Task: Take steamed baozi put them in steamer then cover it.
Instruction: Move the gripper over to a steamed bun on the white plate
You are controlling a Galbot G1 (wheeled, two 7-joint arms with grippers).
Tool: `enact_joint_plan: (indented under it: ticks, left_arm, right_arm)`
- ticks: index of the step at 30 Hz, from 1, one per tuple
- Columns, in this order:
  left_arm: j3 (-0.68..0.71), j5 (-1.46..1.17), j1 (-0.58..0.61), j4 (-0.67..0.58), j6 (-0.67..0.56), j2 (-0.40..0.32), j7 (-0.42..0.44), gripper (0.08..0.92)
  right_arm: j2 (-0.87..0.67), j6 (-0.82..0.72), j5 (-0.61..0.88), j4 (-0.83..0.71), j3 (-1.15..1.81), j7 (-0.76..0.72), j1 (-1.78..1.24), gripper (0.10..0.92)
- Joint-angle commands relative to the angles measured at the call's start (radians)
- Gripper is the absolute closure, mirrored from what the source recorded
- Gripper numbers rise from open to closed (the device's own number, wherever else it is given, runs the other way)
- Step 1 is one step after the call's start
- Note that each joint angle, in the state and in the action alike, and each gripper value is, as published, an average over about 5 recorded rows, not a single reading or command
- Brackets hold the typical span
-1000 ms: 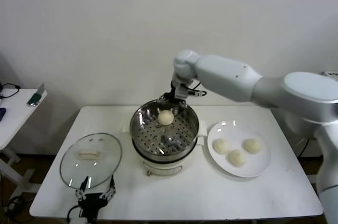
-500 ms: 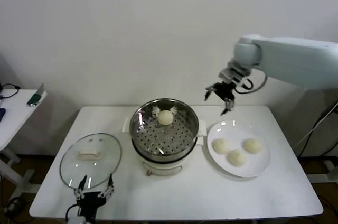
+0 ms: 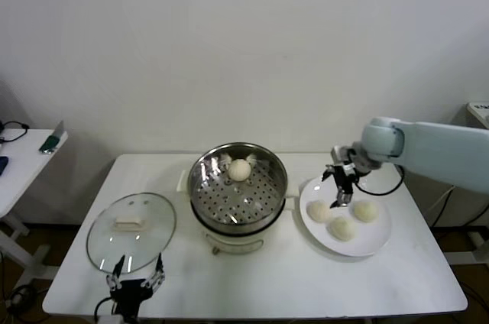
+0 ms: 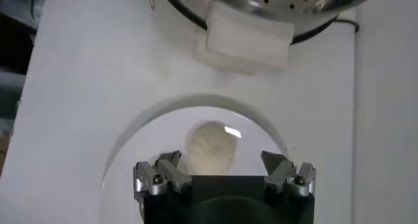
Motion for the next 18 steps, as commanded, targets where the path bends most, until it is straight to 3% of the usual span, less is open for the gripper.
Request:
enact_joint_plan:
  ticks: [1,13,18]
  left_arm:
    - [-0.001,0.000,0.006,0.000,-0.004,0.001,-0.002,0.177]
    - [0.002,0.001,0.007,0.005,-0.008,-0.002,-0.004,0.177]
    - [0.000,0.000,0.007,0.005,-0.009,-0.001,-0.005,0.177]
  right_arm:
    - [0.032,-0.115,-0.043,-0.092,0.109,0.055,-0.194,0.203]
    - [0.098,-0.100,-0.080,-0.182,0.175,0.050,-0.269,0.206]
    - [0.116,-0.094,-0.092,-0.222,0.191,0.045,-0.277,0.260]
